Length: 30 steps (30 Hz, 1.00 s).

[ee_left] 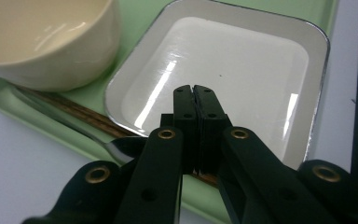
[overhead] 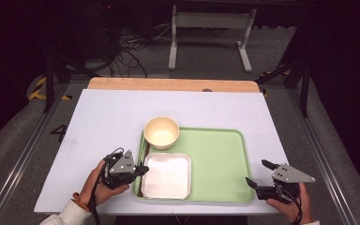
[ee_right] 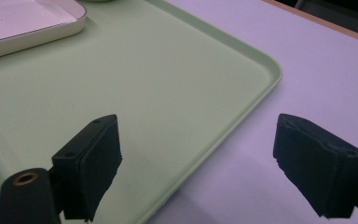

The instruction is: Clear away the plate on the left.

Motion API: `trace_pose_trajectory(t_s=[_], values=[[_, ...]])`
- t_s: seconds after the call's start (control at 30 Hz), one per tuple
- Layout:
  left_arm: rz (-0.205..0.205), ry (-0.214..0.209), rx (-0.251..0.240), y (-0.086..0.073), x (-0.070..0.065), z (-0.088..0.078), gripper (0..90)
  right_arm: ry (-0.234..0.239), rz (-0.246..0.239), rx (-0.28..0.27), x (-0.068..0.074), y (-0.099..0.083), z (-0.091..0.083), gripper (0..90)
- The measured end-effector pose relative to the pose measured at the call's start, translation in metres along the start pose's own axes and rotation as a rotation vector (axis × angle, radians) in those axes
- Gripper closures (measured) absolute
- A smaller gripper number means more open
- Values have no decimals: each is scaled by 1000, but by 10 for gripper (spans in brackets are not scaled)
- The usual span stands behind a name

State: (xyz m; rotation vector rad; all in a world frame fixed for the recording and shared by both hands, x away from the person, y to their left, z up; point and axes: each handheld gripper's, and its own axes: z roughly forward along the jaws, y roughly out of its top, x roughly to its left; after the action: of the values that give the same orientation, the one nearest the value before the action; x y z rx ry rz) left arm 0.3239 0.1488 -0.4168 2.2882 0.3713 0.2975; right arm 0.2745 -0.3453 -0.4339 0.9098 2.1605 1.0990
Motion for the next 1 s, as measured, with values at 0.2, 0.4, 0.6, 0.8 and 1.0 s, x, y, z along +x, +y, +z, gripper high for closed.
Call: trace_pose_trajectory(t_s=[0.2, 0.4, 0.6, 0.8, 1.0], values=[[0, 23, -49, -1, 3, -11, 888, -7, 4, -14, 0, 1, -3, 155], [-7, 89, -60, -3, 5, -23, 855, -10, -1, -23, 1, 2, -5, 155], [-47, 153, -96, -9, 11, -37, 809, -15, -1, -27, 0, 2, -6, 155], [-88, 203, -104, -22, 20, -50, 708, -27, 6, -38, -3, 2, -9, 155], [-131, 257, -89, -34, 26, -56, 570, -41, 12, -48, -5, 2, -11, 155]])
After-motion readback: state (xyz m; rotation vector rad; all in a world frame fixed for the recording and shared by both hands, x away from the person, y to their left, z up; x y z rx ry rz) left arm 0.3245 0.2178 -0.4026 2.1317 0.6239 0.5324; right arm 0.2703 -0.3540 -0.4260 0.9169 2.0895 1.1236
